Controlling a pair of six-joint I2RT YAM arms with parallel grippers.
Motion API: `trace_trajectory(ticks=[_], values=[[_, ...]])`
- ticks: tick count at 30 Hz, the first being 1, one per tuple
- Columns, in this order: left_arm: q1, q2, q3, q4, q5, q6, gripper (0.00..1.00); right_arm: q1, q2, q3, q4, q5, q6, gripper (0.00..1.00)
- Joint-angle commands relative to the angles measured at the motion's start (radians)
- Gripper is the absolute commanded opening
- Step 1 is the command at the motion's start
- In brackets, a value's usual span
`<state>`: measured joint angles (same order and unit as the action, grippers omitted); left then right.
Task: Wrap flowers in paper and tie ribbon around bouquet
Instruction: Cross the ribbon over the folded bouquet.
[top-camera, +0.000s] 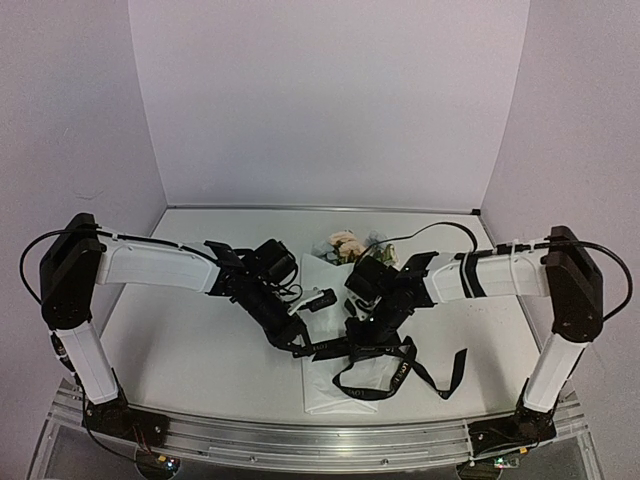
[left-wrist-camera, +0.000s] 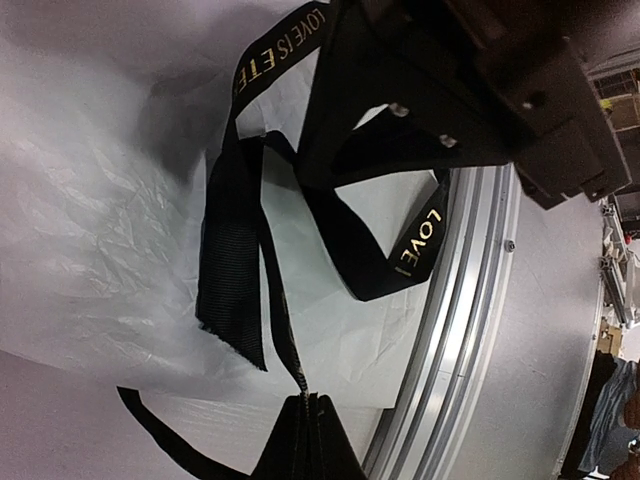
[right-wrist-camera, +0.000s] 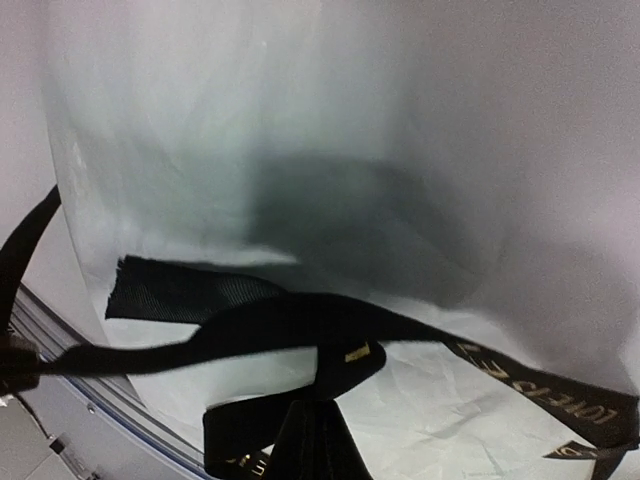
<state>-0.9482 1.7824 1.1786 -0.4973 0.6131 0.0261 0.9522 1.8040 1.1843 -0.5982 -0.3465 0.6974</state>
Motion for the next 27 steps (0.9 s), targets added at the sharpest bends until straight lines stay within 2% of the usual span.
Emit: trace_trajectory(ticks=[1, 7, 16, 21, 27], values=[[0.0, -0.045, 0.055, 0.016, 0.034, 0.017, 0.02, -0.017, 0.047, 0.026, 0.138, -0.016, 0.084, 0.0], [0.0, -0.029, 0.053, 0.007, 0.051, 0.022, 0.02, -0.026, 0.036, -0.037, 0.243, 0.131, 0.109, 0.0], [0.0, -0.034, 0.038, 0.025, 0.051, 0.004, 0.02, -0.035, -0.002, -0.177, 0.551, 0.33, 0.107, 0.0], [0.0, -0.043, 0.033, 0.033, 0.041, -0.002, 0.02, -0.051, -0.021, -0.243, 0.713, 0.382, 0.123, 0.0], [0.0, -0.028, 0.025, 0.043, 0.028, -0.01, 0.03, -0.056, -0.052, -0.278, 0.806, 0.374, 0.128, 0.0]])
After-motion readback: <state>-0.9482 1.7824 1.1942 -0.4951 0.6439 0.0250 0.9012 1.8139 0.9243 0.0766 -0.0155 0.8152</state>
